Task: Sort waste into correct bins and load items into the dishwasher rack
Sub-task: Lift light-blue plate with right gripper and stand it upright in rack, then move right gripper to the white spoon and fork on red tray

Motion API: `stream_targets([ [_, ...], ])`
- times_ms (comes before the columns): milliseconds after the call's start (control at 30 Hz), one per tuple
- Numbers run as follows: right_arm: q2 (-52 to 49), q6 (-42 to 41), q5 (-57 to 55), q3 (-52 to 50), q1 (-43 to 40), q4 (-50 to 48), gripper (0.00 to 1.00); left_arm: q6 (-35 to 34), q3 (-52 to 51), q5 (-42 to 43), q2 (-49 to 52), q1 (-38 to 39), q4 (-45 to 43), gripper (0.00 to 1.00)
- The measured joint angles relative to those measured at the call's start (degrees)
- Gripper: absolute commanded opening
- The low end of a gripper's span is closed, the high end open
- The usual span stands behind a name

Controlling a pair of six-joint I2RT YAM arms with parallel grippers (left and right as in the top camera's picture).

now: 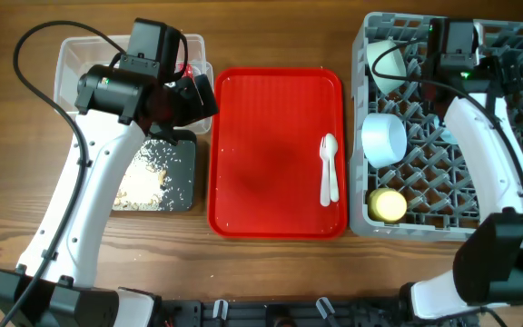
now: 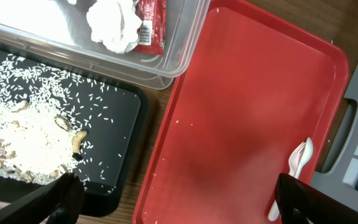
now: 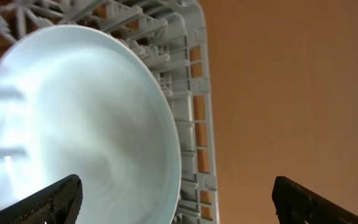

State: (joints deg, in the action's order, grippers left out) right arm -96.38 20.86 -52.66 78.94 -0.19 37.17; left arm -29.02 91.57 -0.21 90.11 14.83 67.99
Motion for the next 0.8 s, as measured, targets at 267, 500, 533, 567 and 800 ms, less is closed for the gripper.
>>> stream_targets([
  [267,11.6,-4.8,23.1,-0.1,5.6,6.1,1.0,0.0,0.0,0.0,0.0,0.0,0.0,1.0],
  [500,18.7,-14.5,73.3,-0.1,10.3,7.0,1.0,0.0,0.0,0.0,0.0,0.0,0.0,1.0],
  [533,18.7,-15.9,77.6,-0.1,10.7,7.0,1.0,0.0,0.0,0.0,0.0,0.0,0.0,1.0],
  [567,18.6,-17.4,81.1,-0.2,11.2,7.0,1.0,0.0,0.0,0.0,0.0,0.0,0.0,1.0],
  [800,17.2,-34.3,83.6,-5.7,18.1,10.1,0.8,0.0,0.0,0.0,0.0,0.0,0.0,1.0],
])
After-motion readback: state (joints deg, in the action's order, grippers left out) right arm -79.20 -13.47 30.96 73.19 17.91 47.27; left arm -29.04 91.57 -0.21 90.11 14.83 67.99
